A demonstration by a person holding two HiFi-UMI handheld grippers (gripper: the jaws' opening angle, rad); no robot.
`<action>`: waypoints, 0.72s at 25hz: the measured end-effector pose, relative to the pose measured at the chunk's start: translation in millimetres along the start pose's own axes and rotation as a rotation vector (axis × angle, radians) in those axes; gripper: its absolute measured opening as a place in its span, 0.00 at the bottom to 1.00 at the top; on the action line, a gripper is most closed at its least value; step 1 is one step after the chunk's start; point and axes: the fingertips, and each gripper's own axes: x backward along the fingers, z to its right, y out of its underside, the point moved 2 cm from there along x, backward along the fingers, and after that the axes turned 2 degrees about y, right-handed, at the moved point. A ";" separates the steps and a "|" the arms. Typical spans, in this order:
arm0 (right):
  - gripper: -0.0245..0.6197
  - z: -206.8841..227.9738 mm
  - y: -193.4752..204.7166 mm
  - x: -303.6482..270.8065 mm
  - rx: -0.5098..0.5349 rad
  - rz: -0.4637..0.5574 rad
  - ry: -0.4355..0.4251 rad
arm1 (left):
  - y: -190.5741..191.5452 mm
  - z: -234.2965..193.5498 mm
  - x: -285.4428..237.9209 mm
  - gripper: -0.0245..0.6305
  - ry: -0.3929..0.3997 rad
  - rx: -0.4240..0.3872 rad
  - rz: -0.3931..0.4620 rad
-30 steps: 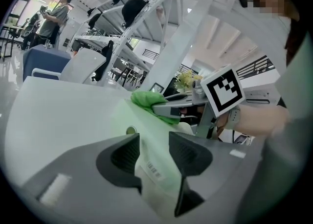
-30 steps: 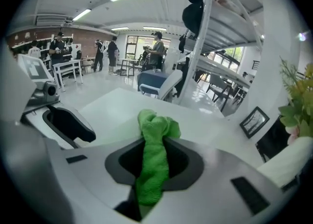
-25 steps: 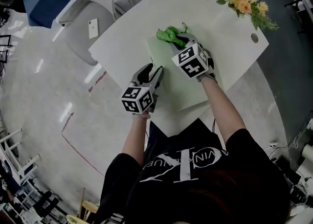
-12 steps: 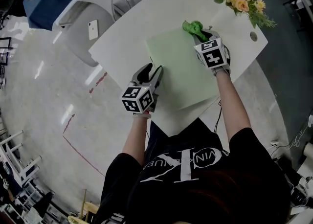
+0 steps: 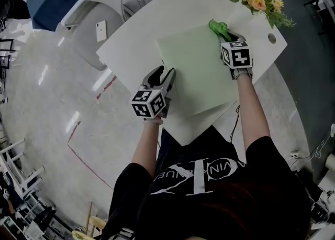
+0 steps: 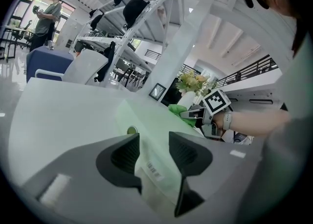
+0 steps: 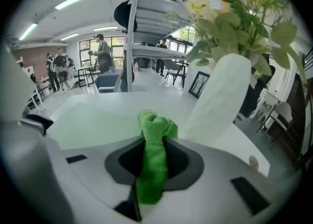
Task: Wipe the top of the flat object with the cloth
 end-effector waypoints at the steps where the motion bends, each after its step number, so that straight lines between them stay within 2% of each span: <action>1: 0.14 3.3 2.5 0.8 -0.004 -0.004 0.012 | -0.2 0.0 0.0 0.34 -0.002 -0.001 0.000; 5: 0.14 16.2 15.0 4.6 -0.076 0.008 0.067 | -0.3 -0.6 1.0 0.34 -0.002 0.024 0.028; 7: 0.14 17.0 11.6 14.9 -0.125 0.077 0.080 | -1.5 0.7 3.6 0.34 0.001 0.033 0.058; 9: 0.14 8.7 3.1 28.8 -0.092 0.135 0.081 | -3.2 5.6 7.6 0.37 0.019 0.011 0.074; 13: 0.14 -29.0 -9.0 50.7 0.014 0.177 0.005 | 2.5 18.2 11.9 0.40 0.077 -0.002 0.041; 18: 0.14 -89.9 -9.0 67.8 0.044 0.185 -0.129 | 16.3 31.8 15.2 0.40 0.120 -0.010 -0.018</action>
